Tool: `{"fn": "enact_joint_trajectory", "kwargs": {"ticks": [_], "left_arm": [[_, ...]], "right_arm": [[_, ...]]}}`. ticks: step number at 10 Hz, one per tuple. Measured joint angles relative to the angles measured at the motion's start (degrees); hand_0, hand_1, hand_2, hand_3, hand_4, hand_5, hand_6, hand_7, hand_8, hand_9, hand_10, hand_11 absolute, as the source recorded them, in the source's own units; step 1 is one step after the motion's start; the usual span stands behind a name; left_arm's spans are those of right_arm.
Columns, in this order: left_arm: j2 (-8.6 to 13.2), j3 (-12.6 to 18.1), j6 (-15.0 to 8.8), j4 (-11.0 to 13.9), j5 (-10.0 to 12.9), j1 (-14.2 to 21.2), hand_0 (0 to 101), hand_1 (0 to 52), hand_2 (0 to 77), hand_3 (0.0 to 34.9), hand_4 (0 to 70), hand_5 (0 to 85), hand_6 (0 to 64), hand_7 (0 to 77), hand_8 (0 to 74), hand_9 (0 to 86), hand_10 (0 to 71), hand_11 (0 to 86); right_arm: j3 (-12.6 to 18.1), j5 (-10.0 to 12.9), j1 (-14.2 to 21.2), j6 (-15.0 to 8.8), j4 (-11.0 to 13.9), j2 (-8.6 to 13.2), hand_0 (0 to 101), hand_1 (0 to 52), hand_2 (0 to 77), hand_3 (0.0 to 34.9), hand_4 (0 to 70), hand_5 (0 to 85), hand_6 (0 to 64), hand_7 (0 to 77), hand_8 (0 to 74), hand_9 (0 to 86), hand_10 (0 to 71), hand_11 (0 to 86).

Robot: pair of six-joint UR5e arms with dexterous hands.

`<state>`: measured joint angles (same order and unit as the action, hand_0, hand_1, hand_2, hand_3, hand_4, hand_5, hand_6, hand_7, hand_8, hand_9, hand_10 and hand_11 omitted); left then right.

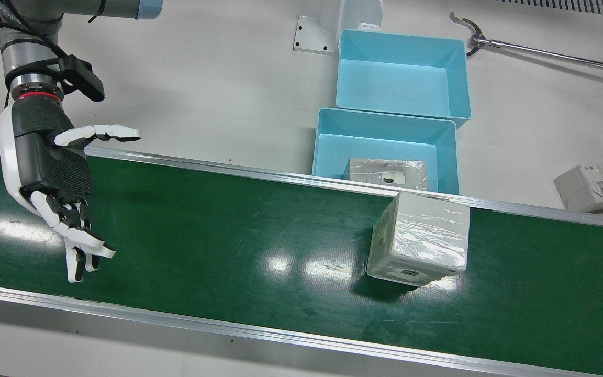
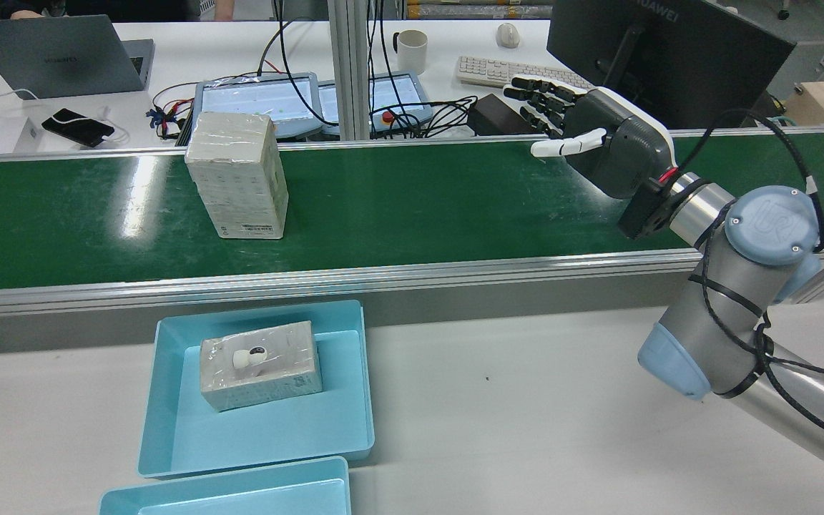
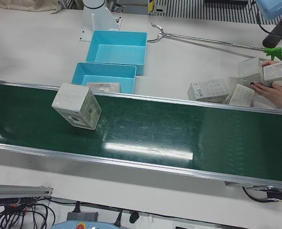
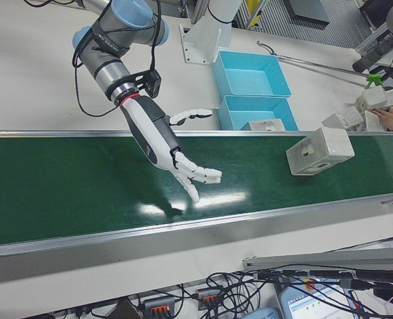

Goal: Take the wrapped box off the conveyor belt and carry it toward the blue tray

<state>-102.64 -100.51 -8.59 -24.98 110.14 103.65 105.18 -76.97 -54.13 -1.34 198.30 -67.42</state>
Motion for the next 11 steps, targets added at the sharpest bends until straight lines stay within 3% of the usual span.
{"fn": "enact_joint_trajectory", "kwargs": {"ticks": [4, 11], "left_arm": [[0.0, 0.0, 0.0, 0.0, 0.0, 0.0, 0, 0.0, 1.1, 0.0, 0.0, 1.1, 0.0, 0.5, 0.5, 0.5, 0.5, 0.5], [0.0, 0.0, 0.0, 0.0, 0.0, 0.0, 0, 0.0, 1.1, 0.0, 0.0, 1.1, 0.0, 0.5, 0.5, 0.0, 0.0, 0.5]], "right_arm": [[-1.2, 0.12, 0.55, 0.18, -0.02, 2.39, 49, 16.4, 15.3, 0.5, 15.3, 17.5, 7.1, 17.5, 0.0, 1.6, 3.3, 6.0], [-1.79, 0.26, 3.11, -1.35, -0.11, 2.57, 49, 16.4, 14.2, 0.4, 14.2, 16.4, 6.5, 16.4, 0.0, 1.6, 3.3, 6.0]]}}
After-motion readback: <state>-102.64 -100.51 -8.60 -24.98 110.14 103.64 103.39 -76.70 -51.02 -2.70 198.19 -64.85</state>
